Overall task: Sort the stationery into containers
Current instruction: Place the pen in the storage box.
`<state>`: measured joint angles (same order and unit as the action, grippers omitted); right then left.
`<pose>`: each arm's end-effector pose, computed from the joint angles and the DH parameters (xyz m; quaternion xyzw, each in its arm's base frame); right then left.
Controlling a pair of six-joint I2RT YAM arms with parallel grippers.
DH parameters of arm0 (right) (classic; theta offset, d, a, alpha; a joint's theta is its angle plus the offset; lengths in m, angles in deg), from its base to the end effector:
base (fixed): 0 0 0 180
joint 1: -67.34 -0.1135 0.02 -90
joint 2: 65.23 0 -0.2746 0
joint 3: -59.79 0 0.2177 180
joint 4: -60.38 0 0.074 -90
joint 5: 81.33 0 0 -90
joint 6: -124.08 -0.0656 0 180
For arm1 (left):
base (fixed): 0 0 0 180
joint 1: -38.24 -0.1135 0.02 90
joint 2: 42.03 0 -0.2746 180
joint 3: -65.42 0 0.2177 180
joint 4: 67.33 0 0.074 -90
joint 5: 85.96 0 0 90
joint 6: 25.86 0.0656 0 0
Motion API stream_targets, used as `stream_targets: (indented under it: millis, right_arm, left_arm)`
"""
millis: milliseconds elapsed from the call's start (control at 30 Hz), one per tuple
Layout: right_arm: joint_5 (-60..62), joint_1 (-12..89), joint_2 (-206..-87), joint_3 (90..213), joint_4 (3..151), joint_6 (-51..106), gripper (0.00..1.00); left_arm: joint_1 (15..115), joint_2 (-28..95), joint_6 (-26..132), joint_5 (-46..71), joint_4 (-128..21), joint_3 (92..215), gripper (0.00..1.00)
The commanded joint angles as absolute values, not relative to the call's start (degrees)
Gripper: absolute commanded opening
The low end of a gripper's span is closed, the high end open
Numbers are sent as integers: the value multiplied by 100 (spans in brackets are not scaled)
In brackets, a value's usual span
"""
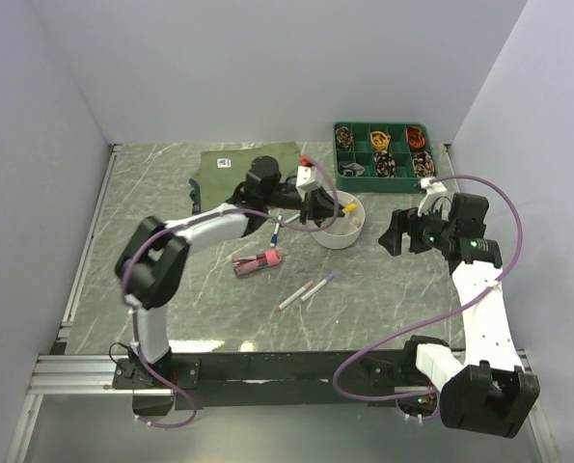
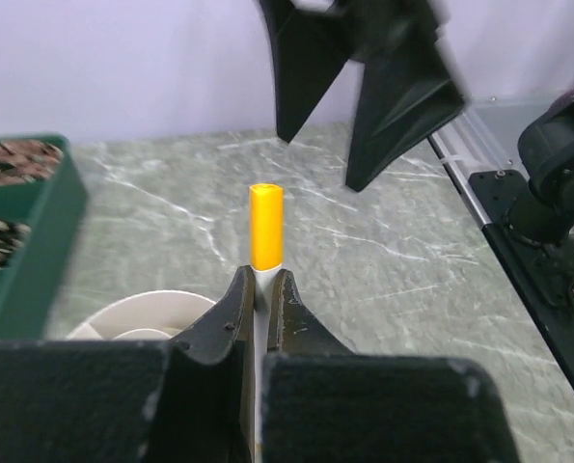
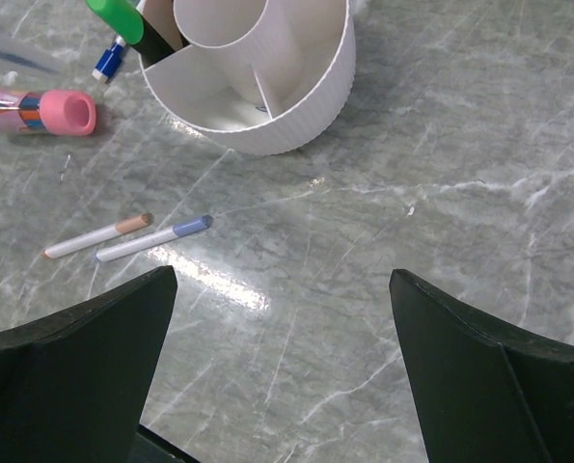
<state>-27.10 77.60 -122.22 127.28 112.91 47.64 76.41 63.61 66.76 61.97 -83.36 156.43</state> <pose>0.1829 0.0059 0.2983 -0.1498 0.8655 0.1947 0.4364 0.2907 -0.2992 0.3256 0.5378 0.4520 -0.5132 0.4930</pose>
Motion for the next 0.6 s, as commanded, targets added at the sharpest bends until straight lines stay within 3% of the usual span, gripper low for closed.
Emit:
stream_targets:
  millis: [0,167,567]
  right_arm:
    - [-2596,7753,-12008,12888,11259,4788,100]
    - [-2526,7797,-11999,12853,11364,4866,100]
    - [-2473,7850,-12227,12870,11347,4911,100]
  left_arm:
    - [7656,7132,5467,6740,-9816,16394,1]
    - [7674,7669,4982,6697,-10547,16580,1]
    - [7806,8294,5825,6626,-9968,16764,1]
